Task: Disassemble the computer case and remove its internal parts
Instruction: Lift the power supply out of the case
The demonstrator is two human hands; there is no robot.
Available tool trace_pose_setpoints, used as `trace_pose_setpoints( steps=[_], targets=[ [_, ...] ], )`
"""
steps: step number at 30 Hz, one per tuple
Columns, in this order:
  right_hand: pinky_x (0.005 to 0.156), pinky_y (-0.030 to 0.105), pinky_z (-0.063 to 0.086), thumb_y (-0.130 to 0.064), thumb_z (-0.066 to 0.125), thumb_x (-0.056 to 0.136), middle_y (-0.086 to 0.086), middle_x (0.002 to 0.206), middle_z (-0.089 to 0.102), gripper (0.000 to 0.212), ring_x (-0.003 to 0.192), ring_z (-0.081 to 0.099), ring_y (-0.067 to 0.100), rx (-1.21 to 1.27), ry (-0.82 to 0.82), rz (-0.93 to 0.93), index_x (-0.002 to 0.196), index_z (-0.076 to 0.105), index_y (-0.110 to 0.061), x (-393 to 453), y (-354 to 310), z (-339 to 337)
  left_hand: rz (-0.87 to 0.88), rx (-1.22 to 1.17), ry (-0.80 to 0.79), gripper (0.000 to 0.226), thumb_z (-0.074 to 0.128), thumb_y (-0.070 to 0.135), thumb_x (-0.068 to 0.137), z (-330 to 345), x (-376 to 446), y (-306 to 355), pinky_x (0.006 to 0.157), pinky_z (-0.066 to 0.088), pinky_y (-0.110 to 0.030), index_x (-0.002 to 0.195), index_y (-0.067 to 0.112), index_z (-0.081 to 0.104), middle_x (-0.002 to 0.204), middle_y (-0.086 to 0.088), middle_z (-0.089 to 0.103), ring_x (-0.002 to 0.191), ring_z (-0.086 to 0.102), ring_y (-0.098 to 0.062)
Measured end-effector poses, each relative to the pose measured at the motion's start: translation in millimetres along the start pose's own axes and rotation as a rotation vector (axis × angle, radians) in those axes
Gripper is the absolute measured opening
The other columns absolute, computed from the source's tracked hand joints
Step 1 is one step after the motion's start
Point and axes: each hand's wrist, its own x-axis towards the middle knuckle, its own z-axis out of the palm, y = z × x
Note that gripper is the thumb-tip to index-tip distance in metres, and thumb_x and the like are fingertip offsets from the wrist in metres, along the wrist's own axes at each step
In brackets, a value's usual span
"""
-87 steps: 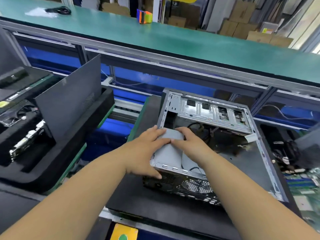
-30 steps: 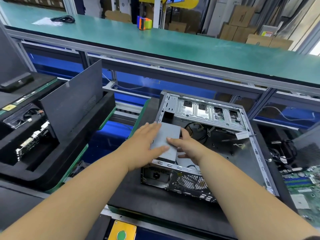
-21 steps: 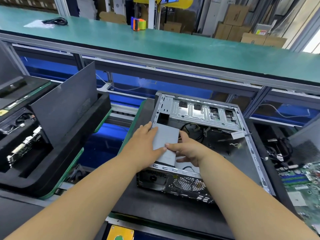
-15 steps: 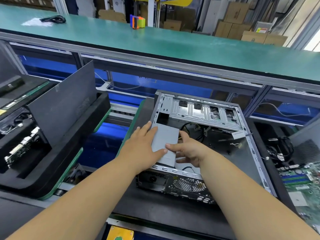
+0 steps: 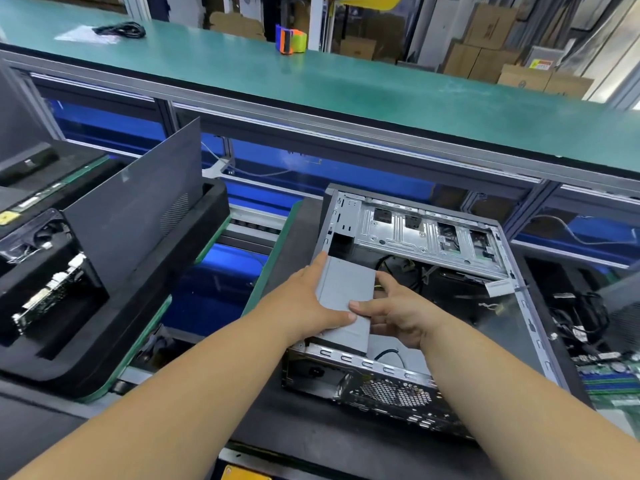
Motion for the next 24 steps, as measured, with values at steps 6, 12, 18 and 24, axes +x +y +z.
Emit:
trace_pose_setpoints(
  steps=[6,12,18,24],
  targets=[
    [0.065,0.031,0.058,-0.002,0.080,0.077,0.006,0.112,0.073,0.074,0.083,0.073,0.025,0.059,0.013,-0.007,0.134,0.042,-0.030,-4.5,5.2,1.6,-0.026,-0.058,-0.005,0.123,0.076,0.068,0.057,0.7,0.8,0.7,0.087,0.042,-0.027,0.147,0.056,-0.007,0.146,0.010,0.035,0.114,0.046,-0.011],
    [0.068,0.033,0.058,-0.001,0.080,0.075,0.005,0.109,0.075,0.071,0.088,0.074,0.026,0.069,-0.019,0.001,0.130,0.045,-0.029,-3.0,2.4,-1.7,-0.025,-0.093,0.016,0.123,0.074,0.072,0.050,3.5,0.1,-0.4,0.081,0.039,-0.026,0.143,0.061,-0.006,0.144,0.014,0.034,0.106,0.042,-0.005],
    [0.071,0.037,0.060,0.000,0.080,0.076,0.007,0.110,0.074,0.069,0.093,0.073,0.031,0.098,-0.006,-0.011,0.128,0.046,-0.030,-4.9,1.7,0.7,-0.022,-0.102,0.032,0.125,0.077,0.069,0.051,4.2,0.6,0.1,0.098,0.047,-0.036,0.144,0.059,-0.005,0.145,0.013,0.038,0.120,0.048,-0.012],
    [0.068,0.035,0.060,0.001,0.079,0.076,0.005,0.105,0.076,0.065,0.092,0.074,0.031,0.149,0.000,-0.031,0.124,0.048,-0.030,-5.3,6.9,1.2,-0.010,-0.115,0.037,0.124,0.077,0.069,0.052,6.2,-0.5,0.1,0.096,0.045,-0.032,0.144,0.060,-0.005,0.147,0.015,0.036,0.122,0.046,-0.010]
  ],
)
